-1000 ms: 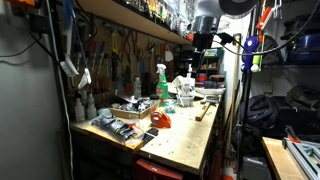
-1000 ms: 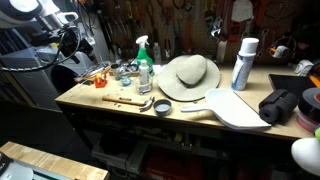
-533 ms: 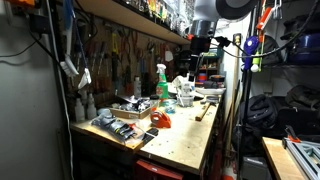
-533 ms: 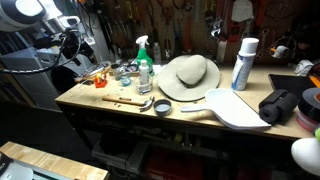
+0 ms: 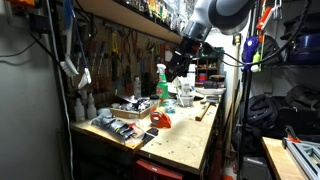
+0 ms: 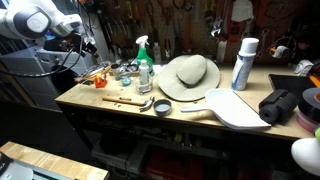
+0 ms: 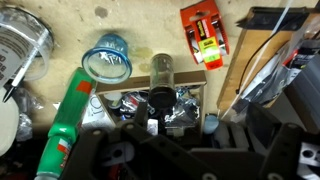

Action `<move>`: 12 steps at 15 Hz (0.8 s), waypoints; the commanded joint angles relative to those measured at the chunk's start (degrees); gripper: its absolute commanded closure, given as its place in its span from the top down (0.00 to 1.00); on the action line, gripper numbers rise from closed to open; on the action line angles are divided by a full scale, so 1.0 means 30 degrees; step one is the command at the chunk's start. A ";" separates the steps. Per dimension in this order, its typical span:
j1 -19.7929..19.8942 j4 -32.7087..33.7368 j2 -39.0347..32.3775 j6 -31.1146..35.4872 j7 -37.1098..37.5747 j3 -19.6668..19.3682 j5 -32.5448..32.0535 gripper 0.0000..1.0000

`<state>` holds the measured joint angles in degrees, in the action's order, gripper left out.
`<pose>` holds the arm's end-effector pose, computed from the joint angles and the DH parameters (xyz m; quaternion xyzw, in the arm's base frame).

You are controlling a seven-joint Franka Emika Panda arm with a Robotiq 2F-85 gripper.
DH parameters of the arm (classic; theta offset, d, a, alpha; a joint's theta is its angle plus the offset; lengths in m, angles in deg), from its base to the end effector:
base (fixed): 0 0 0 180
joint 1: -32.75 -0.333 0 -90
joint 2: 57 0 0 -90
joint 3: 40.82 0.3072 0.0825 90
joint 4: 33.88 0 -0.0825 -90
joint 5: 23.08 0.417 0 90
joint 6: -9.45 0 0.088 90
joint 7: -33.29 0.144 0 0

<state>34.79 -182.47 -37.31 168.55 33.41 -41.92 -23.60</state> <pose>0.4983 -0.0267 0.3722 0.9652 -0.0241 0.2604 0.0063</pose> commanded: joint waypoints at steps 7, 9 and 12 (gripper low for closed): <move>0.2091 0.2548 -0.5669 0.3596 0.3673 0.1386 -0.4423 1.00; 0.1580 0.2087 -0.5289 0.3740 0.2937 0.1025 -0.3502 1.00; 0.1590 0.2388 -0.5605 0.3715 0.2957 0.1012 -0.3498 1.00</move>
<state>39.56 -175.30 -54.12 179.69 42.29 -38.89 -34.09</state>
